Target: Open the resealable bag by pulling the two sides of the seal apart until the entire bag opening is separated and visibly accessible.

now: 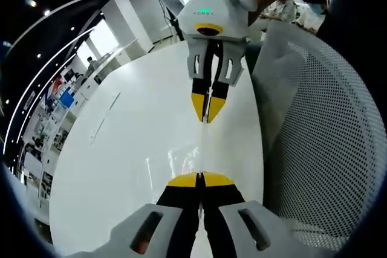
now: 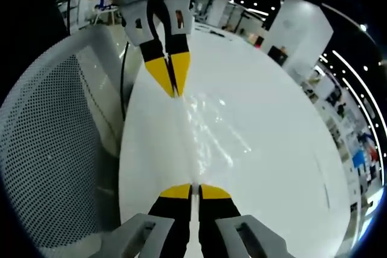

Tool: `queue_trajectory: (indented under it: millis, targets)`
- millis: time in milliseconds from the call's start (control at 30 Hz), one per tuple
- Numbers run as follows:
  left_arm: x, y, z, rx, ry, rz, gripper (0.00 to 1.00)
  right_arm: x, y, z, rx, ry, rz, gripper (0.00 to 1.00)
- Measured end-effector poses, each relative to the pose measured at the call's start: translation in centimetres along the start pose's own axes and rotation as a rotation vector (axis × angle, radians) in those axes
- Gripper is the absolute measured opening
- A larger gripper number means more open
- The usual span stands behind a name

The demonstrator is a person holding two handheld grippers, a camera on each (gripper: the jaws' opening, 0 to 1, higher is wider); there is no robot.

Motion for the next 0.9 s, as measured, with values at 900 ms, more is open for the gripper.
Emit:
queue_trajectory:
  millis: [900]
  targets:
    - [-0.2, -0.1, 0.4, -0.006, 0.015, -0.006, 0.0, 0.9, 0.3, 0.4, -0.01, -0.009, 0.012, 0.0]
Point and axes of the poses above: the point that each gripper's makers call its tool centre point, and the gripper's own axes: y roughly backward along the fingers, x roughly to its right, z roughly out of its underside, the point moved 9 cm from there along y, roughly backward along the fingers, and after that the axes turned 4 degrees about z, right-handed, at the moved point
